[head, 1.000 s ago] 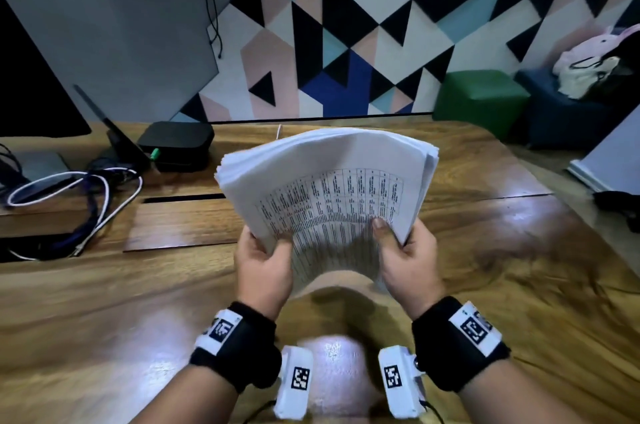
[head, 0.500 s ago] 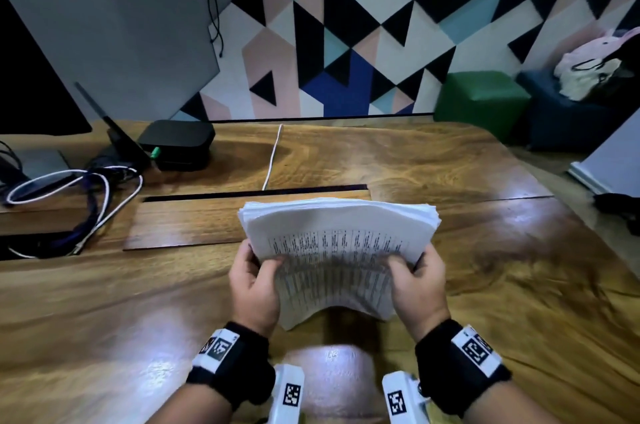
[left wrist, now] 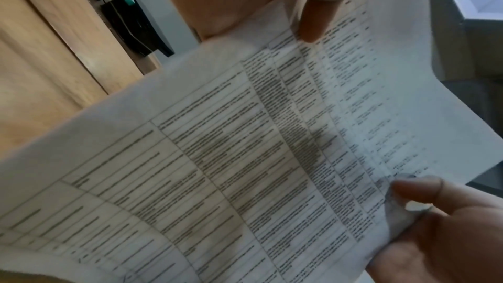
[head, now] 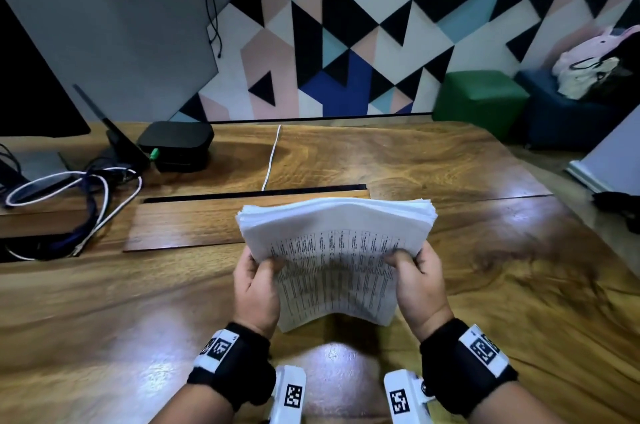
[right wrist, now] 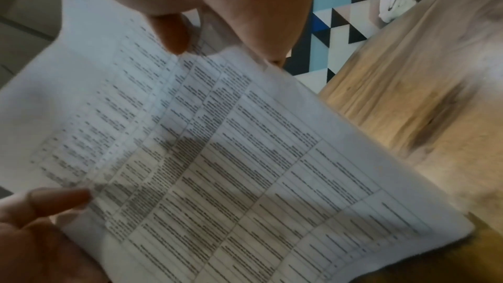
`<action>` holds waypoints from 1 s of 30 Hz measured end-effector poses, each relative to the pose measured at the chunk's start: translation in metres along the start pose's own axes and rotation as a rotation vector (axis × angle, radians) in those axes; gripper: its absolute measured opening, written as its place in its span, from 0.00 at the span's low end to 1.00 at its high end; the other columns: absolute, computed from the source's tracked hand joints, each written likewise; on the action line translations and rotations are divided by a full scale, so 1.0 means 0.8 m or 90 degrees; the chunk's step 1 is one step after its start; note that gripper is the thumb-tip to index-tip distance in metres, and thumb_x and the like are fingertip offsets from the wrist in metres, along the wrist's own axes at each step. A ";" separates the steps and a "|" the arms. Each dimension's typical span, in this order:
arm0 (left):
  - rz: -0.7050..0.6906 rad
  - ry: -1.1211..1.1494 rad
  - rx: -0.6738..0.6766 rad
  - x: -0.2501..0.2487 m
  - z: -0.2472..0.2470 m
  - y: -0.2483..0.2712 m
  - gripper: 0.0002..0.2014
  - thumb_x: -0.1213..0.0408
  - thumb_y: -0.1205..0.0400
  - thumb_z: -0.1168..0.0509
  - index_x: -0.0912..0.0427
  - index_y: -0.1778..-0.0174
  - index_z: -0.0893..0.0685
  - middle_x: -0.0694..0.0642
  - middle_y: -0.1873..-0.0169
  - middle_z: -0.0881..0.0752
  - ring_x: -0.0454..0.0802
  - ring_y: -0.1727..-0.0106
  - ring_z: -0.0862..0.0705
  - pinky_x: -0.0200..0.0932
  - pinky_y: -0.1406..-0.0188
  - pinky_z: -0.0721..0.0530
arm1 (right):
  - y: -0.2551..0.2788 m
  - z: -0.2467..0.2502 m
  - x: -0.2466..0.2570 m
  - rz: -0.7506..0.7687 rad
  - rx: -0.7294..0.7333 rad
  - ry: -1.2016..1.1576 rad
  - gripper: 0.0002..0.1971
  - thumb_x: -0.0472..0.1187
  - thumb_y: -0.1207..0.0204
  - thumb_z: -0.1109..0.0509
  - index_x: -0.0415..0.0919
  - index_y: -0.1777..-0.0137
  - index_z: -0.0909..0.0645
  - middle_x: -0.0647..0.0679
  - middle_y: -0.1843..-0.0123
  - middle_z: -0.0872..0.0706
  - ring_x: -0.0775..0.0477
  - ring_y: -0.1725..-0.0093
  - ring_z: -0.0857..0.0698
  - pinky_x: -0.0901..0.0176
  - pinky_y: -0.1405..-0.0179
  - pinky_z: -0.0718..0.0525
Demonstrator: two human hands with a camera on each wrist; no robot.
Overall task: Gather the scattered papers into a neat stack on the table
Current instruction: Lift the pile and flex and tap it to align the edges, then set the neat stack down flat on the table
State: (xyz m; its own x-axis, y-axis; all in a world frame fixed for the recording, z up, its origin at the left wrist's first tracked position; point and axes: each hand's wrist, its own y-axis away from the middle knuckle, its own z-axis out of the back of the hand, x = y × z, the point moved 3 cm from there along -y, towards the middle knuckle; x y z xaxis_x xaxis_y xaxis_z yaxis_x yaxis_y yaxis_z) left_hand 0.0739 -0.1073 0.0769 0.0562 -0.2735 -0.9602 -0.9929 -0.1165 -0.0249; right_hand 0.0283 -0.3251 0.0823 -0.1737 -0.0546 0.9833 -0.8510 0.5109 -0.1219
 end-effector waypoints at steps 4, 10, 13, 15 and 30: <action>-0.070 -0.028 0.011 -0.018 -0.011 0.001 0.19 0.88 0.20 0.49 0.61 0.51 0.20 0.45 0.66 0.11 0.38 0.62 0.15 0.34 0.64 0.16 | -0.003 -0.010 0.020 0.050 -0.023 -0.014 0.20 0.18 0.24 0.42 0.44 0.56 0.19 0.59 0.65 0.11 0.66 0.63 0.17 0.73 0.63 0.19; -0.118 -0.043 0.012 -0.020 -0.006 0.011 0.12 0.80 0.17 0.42 0.64 0.40 0.23 0.51 0.55 0.12 0.45 0.53 0.15 0.42 0.55 0.13 | 0.012 -0.017 0.018 0.072 -0.046 -0.020 0.19 0.19 0.24 0.39 0.43 0.48 0.19 0.55 0.58 0.10 0.63 0.57 0.15 0.70 0.56 0.17; -0.081 -0.072 -0.012 0.004 -0.003 0.017 0.12 0.71 0.22 0.39 0.59 0.43 0.23 0.58 0.52 0.14 0.44 0.52 0.14 0.38 0.56 0.15 | 0.018 -0.024 -0.006 0.042 -0.051 0.014 0.17 0.19 0.23 0.41 0.39 0.44 0.21 0.52 0.56 0.12 0.65 0.58 0.14 0.69 0.55 0.17; -0.056 -0.069 -0.027 0.009 -0.006 0.014 0.15 0.69 0.23 0.41 0.61 0.40 0.24 0.60 0.51 0.14 0.47 0.50 0.14 0.46 0.52 0.14 | 0.016 -0.031 -0.010 0.047 -0.054 0.018 0.16 0.23 0.23 0.41 0.42 0.44 0.22 0.52 0.54 0.12 0.64 0.57 0.14 0.68 0.54 0.17; 0.052 -0.352 0.054 0.030 0.013 -0.018 0.05 0.66 0.17 0.46 0.52 0.50 0.27 0.48 0.54 0.18 0.49 0.51 0.19 0.46 0.54 0.23 | -0.007 -0.019 -0.048 -0.086 0.054 0.273 0.07 0.36 0.19 0.43 0.49 0.47 0.28 0.46 0.58 0.18 0.51 0.62 0.19 0.54 0.61 0.19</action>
State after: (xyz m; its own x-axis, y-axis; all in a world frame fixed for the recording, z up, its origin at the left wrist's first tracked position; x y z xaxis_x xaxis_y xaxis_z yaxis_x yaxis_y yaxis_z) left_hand 0.0887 -0.1027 0.0511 -0.0614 0.2656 -0.9621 -0.9980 -0.0318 0.0549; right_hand 0.0476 -0.3127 0.0473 0.1479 0.2527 0.9562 -0.8922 0.4512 0.0188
